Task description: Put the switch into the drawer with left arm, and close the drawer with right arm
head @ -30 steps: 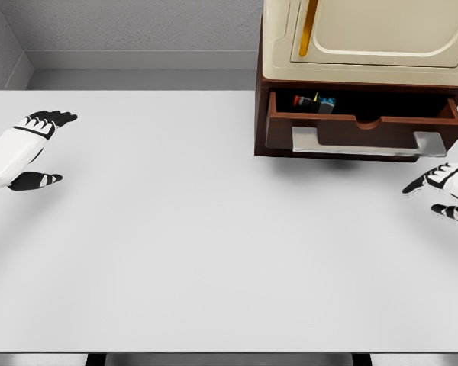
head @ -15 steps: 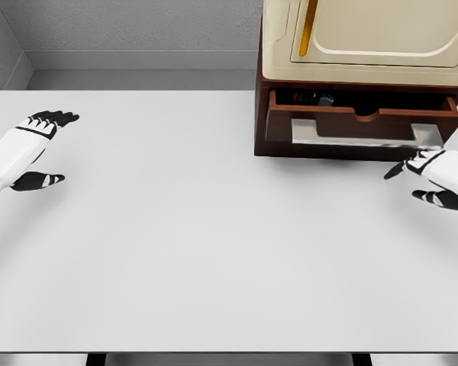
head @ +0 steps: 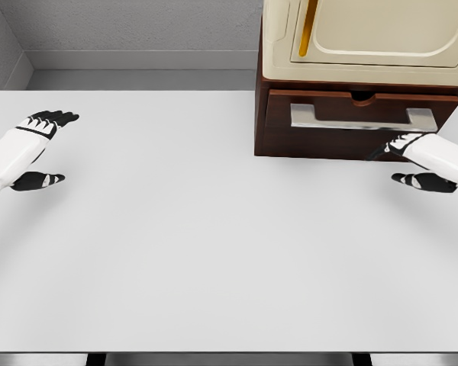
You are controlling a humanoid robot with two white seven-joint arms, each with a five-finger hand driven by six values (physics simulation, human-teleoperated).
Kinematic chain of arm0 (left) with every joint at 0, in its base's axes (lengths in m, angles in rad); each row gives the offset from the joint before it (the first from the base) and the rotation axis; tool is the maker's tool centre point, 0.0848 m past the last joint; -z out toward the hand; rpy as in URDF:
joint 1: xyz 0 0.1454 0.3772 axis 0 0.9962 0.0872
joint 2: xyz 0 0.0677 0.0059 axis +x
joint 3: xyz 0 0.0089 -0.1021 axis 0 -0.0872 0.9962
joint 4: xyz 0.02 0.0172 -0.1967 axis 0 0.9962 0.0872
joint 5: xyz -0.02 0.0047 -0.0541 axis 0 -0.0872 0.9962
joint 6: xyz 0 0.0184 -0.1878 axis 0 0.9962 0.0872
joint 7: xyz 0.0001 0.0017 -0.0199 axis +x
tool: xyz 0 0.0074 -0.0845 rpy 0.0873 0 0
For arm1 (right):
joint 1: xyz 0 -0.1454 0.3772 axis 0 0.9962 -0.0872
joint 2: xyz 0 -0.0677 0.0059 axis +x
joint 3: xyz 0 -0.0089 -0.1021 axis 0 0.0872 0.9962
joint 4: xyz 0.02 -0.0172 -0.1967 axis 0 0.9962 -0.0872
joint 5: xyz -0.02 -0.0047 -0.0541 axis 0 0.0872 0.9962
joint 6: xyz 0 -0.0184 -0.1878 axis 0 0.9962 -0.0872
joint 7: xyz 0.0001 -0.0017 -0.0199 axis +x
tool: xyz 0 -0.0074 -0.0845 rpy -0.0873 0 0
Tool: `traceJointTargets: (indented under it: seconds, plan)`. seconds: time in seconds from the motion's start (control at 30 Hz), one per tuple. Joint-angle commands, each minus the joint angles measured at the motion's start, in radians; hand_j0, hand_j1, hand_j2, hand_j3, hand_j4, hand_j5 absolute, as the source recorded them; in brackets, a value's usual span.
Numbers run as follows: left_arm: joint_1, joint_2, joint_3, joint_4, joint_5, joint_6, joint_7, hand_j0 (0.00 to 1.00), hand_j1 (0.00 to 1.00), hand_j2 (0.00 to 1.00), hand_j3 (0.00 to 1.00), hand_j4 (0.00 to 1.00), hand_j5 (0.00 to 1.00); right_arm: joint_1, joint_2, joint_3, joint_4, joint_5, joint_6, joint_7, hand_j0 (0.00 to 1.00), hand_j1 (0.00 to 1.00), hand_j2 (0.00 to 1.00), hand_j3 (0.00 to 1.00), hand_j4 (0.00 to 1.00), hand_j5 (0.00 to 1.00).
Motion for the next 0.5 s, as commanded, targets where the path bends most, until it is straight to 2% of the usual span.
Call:
traceJointTargets:
  seconds: [0.0,0.03,0.17,0.3,0.33,0.4,0.47]
  plan:
    - [0.0,-0.001,0.002,-0.002,0.007,0.001,0.001,1.0,1.0,1.0,1.0,1.0,1.0,-0.003,0.003,0.004,0.007,-0.017,0.003,-0.001,0.68,0.68,0.68,0.68,0.68,0.68]
    - [0.0,-0.001,0.0,-0.002,0.009,0.001,0.001,1.0,1.0,1.0,1.0,1.0,1.0,-0.012,0.027,0.004,0.024,-0.017,0.003,0.0,0.68,0.68,0.68,0.68,0.68,0.68]
    - [0.0,-0.001,-0.001,-0.002,0.007,0.001,0.001,1.0,1.0,1.0,1.0,1.0,1.0,-0.072,0.046,0.052,0.081,-0.015,0.003,0.0,0.69,0.69,0.69,0.69,0.69,0.69]
    - [0.002,-0.001,-0.004,0.003,0.006,0.001,0.001,1.0,1.0,1.0,1.0,1.0,1.0,-0.075,0.046,0.054,0.081,-0.015,0.003,0.002,0.69,0.69,0.69,0.69,0.69,0.69]
    - [0.002,-0.001,-0.004,0.003,0.006,0.001,0.001,1.0,1.0,1.0,1.0,1.0,1.0,-0.063,0.037,0.052,0.072,-0.01,0.003,0.0,0.7,0.7,0.7,0.7,0.7,0.7]
    - [0.002,-0.001,-0.004,0.006,0.006,0.001,0.001,1.0,1.0,1.0,1.0,1.0,1.0,0.004,-0.021,0.043,-0.003,-0.012,0.003,-0.005,0.72,0.72,0.72,0.72,0.72,0.72]
    - [0.002,-0.001,-0.004,0.006,0.006,0.001,0.001,1.0,1.0,1.0,1.0,1.0,1.0,0.021,-0.038,0.038,-0.013,-0.017,0.003,-0.011,0.72,0.72,0.72,0.72,0.72,0.72]
